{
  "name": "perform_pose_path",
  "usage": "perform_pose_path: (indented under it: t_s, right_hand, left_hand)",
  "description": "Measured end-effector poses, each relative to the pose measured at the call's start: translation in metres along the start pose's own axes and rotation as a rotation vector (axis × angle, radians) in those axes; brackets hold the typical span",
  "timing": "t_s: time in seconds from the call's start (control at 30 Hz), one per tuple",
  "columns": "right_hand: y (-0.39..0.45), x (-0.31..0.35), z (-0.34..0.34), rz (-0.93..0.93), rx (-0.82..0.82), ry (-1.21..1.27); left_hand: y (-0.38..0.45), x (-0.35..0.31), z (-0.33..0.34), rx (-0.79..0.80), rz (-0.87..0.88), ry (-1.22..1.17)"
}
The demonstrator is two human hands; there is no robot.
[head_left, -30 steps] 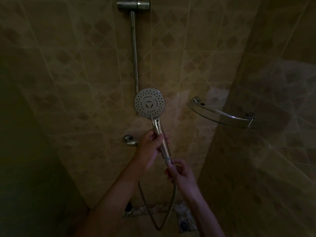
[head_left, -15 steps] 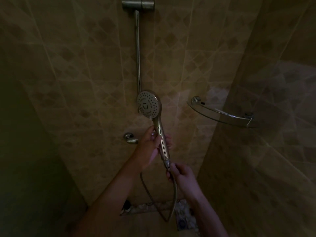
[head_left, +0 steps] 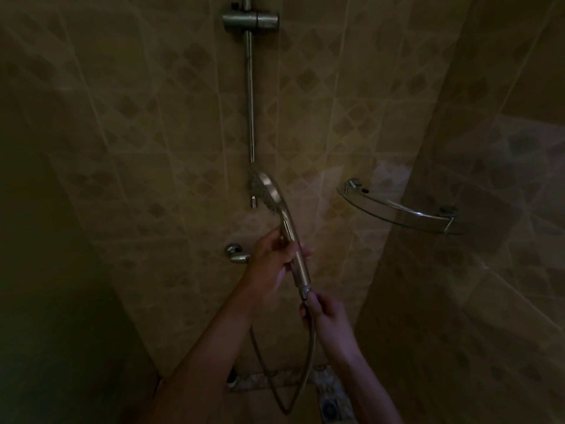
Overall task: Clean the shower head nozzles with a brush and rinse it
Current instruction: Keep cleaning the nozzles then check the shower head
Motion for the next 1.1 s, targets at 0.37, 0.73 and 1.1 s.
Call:
perform_pose_path:
  t_s: [0.37,0.73,1.1]
  right_hand:
    - [0.014,0.006,0.000,-0.058,0.029,0.048]
    - [0.026,-0.008,-0.004,-0.046,0.015,0.124]
    - [0.023,-0.008,0.006,-0.038,0.068,0.113]
  left_hand:
    - [0.008,0.002,0.004,-0.023,-0.015,-0.251]
    - [0.011,0.000,-0.001,-0.077,0.043,-0.037]
    - [0.011,-0.004,0.011,-0.083,0.055,-0.096]
Point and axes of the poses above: each hand's wrist, its own y-axis towards the middle knuckle, its own z-axis out of the palm, x = y × z, the point moved 5 cm from there along y, towards the middle knuckle, and after that the axes turned 7 degrees about x, right-handed, at the moved point
